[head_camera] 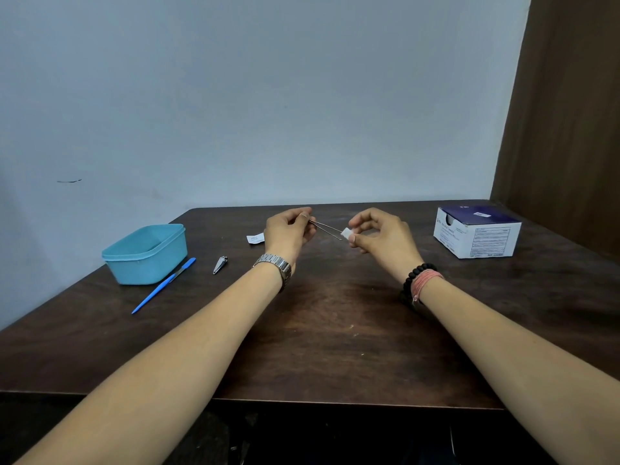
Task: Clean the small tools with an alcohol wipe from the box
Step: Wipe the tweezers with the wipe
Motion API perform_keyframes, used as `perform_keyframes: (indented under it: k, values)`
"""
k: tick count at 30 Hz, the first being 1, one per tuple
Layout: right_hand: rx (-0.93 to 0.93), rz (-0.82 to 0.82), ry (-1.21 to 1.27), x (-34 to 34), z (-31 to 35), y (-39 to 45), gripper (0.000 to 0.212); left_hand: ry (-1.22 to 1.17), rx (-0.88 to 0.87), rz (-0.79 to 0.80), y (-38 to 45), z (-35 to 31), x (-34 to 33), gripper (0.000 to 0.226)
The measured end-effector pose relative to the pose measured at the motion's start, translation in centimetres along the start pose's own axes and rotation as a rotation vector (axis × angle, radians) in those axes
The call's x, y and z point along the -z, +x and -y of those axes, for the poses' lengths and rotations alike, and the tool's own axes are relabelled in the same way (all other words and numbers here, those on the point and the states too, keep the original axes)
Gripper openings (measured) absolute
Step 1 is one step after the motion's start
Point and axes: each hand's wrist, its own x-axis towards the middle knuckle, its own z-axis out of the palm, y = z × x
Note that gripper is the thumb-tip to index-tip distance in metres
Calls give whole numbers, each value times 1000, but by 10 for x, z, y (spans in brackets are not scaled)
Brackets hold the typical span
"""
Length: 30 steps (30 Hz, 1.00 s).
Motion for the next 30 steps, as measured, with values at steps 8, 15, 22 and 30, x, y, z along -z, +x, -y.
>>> perform_keyframes:
  k: [8,15,22,30]
  values:
    - [4,22,35,0,0,-1,17,69,-34,63,-3,3,-1,18]
    - [-1,28,32,-1,-1,0,15,135,-50,211,-12,7,-7,13]
    - [-1,11,27,1,-4,3,15,157,-37,275,-16,6,-9,13]
    - [8,21,5,1,-7,3,14,239,-91,329,-18,5,-8,14]
